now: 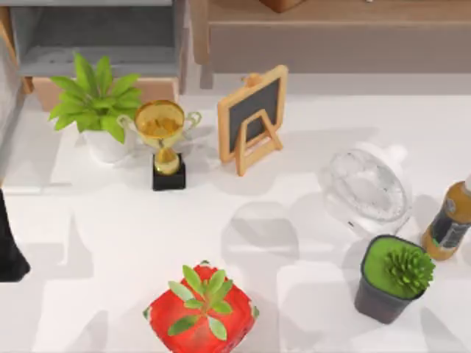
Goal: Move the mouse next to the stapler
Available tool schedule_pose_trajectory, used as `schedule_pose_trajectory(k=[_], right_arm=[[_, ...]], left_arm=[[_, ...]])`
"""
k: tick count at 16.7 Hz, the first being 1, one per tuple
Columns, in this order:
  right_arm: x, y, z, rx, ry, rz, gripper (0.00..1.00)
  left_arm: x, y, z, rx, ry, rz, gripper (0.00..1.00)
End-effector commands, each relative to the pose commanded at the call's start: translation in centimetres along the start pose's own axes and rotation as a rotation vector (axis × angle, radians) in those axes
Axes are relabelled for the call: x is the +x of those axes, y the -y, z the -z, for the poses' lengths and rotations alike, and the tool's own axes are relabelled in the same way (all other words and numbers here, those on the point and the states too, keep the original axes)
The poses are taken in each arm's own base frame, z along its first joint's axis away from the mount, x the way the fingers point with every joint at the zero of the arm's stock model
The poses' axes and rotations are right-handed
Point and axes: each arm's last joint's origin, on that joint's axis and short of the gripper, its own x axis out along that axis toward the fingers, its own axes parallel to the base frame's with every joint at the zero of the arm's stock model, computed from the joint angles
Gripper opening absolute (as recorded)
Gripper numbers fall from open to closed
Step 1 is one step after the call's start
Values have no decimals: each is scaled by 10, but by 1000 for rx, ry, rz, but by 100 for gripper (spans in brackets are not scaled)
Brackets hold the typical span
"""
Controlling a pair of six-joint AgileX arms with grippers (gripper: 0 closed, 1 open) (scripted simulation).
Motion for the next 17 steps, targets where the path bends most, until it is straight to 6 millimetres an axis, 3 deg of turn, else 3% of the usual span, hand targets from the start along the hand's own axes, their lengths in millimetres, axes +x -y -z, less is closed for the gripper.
schedule_pose_trajectory(k=[5,7,10,13,17], right_arm=[[0,0,0,0,0,0,100],[0,0,0,0,0,0,100],[0,0,0,0,0,0,100],[0,0,0,0,0,0,100],[0,0,0,0,0,0,100]], left_arm=[[0,-1,-12,11,-40,-7,100],[3,-2,-30,26,-98,-17,100],[16,-7,-73,55,-227,-37,100],[51,-16,-123,84,-401,-60,100],[135,-41,-169,106,-674,-81,100]])
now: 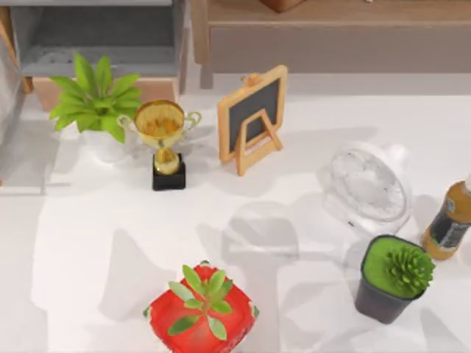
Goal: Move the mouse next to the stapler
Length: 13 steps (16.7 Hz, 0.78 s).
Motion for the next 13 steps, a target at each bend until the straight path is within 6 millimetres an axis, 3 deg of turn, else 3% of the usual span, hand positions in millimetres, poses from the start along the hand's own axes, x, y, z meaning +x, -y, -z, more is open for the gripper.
schedule_pose_trajectory(k=[3,6,10,13], right_arm=[[0,0,0,0,0,0,100],[0,0,0,0,0,0,100],[0,0,0,0,0,0,100],[0,0,0,0,0,0,100]], left_arm=[[62,-28,-48,8,-209,5,100],[137,-59,-66,4,-407,25,100],[229,-93,-50,-10,-631,71,100],[275,-105,-28,-11,-739,110,100]])
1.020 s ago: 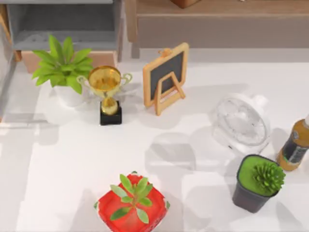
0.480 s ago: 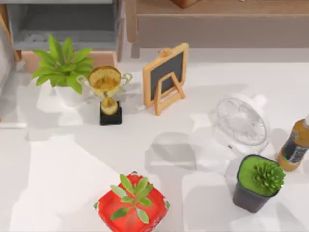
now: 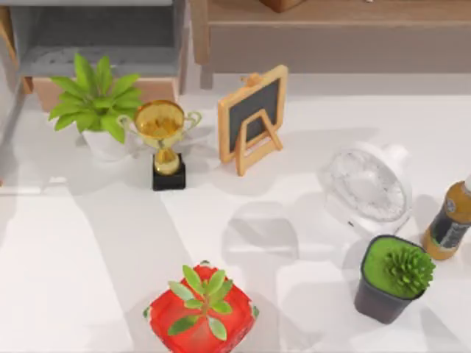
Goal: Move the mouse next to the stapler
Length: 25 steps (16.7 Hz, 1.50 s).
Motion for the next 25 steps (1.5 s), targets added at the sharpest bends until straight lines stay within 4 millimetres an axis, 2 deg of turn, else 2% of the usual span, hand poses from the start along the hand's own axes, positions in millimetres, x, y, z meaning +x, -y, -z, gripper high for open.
schedule_pose_trajectory(k=[2,4,12,15,21,23,25], right_arm=[[0,0,0,0,0,0,100],[0,0,0,0,0,0,100],[0,0,0,0,0,0,100],[0,0,0,0,0,0,100],[0,0,0,0,0,0,100],[0,0,0,0,0,0,100],[0,0,0,0,0,0,100]], left_arm=[[20,-3,-6,14,-38,17,100],[30,-1,-10,30,-51,25,100],[29,-2,-10,31,-53,27,100],[0,-5,-2,34,-51,28,100],[-91,-22,39,36,-48,26,100],[-108,-26,52,35,-50,27,100],[-113,-27,56,35,-51,27,100]])
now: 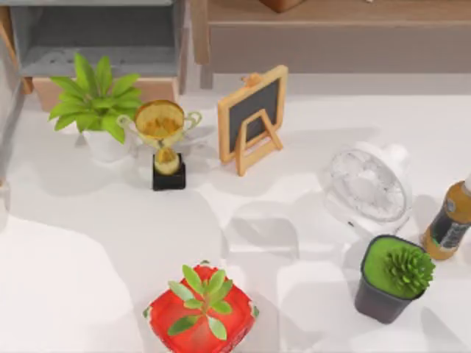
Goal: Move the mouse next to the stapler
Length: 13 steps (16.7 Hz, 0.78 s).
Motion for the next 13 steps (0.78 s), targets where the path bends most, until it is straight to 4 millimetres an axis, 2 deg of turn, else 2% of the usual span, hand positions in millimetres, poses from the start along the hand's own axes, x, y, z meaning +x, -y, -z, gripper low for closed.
schedule_pose_trajectory(k=[2,4,10,12,13], right_arm=[[0,0,0,0,0,0,100],[0,0,0,0,0,0,100],[0,0,0,0,0,0,100],[0,0,0,0,0,0,100],[0,0,0,0,0,0,100]], left_arm=[[8,3,-6,1,1,0,100],[28,7,-21,1,3,-1,100],[136,18,-67,-1,0,1,100],[163,19,-73,-1,0,0,100],[170,20,-75,-1,0,0,100]])
